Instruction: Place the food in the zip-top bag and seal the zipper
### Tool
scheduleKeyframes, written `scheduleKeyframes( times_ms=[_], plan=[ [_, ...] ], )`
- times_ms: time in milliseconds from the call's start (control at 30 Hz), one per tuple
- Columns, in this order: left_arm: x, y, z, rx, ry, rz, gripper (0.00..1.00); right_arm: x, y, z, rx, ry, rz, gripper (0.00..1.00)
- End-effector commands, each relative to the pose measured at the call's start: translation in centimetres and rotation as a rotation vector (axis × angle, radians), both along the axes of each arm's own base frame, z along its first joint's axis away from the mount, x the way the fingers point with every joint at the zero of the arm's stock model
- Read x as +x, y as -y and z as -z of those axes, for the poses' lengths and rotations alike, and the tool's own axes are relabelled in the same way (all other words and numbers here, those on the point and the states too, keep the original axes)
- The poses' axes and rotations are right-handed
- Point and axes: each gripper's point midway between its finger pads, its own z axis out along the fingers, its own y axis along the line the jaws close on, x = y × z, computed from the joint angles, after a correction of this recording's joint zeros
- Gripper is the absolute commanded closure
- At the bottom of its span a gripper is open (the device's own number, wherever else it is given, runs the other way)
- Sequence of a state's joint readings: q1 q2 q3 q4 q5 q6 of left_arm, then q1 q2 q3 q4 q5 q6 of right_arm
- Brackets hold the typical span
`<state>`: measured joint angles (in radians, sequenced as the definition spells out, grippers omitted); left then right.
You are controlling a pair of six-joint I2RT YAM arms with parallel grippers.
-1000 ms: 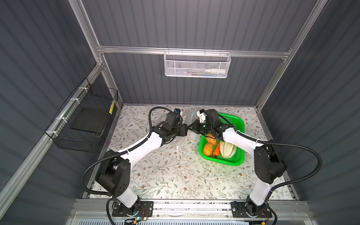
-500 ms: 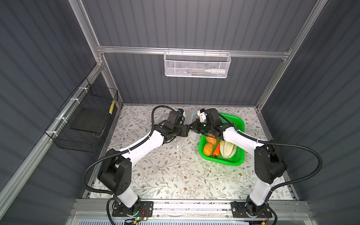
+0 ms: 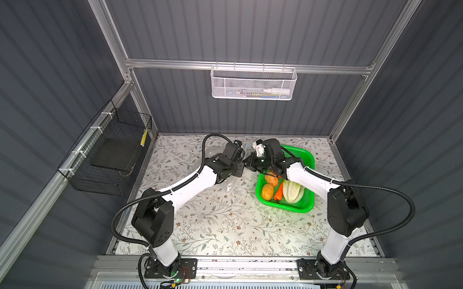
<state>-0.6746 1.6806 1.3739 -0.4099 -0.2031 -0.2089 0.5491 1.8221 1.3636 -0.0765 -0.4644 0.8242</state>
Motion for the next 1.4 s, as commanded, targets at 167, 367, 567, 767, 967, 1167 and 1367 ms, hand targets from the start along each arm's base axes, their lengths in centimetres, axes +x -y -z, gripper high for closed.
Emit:
scheduleKeyframes(
  times_ms=[167, 367, 567, 767, 967, 1167, 1367],
  plan=[
    [-0.6, 0.1, -2.4, -0.051, 0.008, -0.007, 1.00, 1.0, -0.3, 1.4, -0.104, 0.023, -0.069, 1.00],
    [-2.7, -0.6, -5.0, -0.154, -0.002, -0.020, 1.00, 2.5, -1.2, 2.0, -0.184, 0.054, -0.180, 1.00],
    [-2.1, -3.3, -5.6, -0.119, 0.042, -0.126, 1.00, 1.7, -0.6, 4.1, -0.247, -0.007, -0.212, 1.00],
    [-0.5, -4.1, -6.4, -0.118, 0.062, -0.144, 1.00, 1.5, 1.5, 5.3, -0.302, -0.025, -0.156, 1.00],
    [0.1, -2.7, -3.0, -0.128, -0.012, -0.129, 1.00, 0.7, -0.7, 2.6, -0.134, -0.008, -0.203, 0.91],
    [0.7, -1.6, -1.9, -0.175, -0.026, -0.125, 1.00, -0.6, 0.5, -0.6, -0.092, 0.045, -0.214, 0.54],
    [1.0, -0.9, -1.3, -0.214, -0.044, -0.129, 1.00, -1.1, 5.9, -1.2, -0.140, 0.057, -0.118, 0.35]
  ],
)
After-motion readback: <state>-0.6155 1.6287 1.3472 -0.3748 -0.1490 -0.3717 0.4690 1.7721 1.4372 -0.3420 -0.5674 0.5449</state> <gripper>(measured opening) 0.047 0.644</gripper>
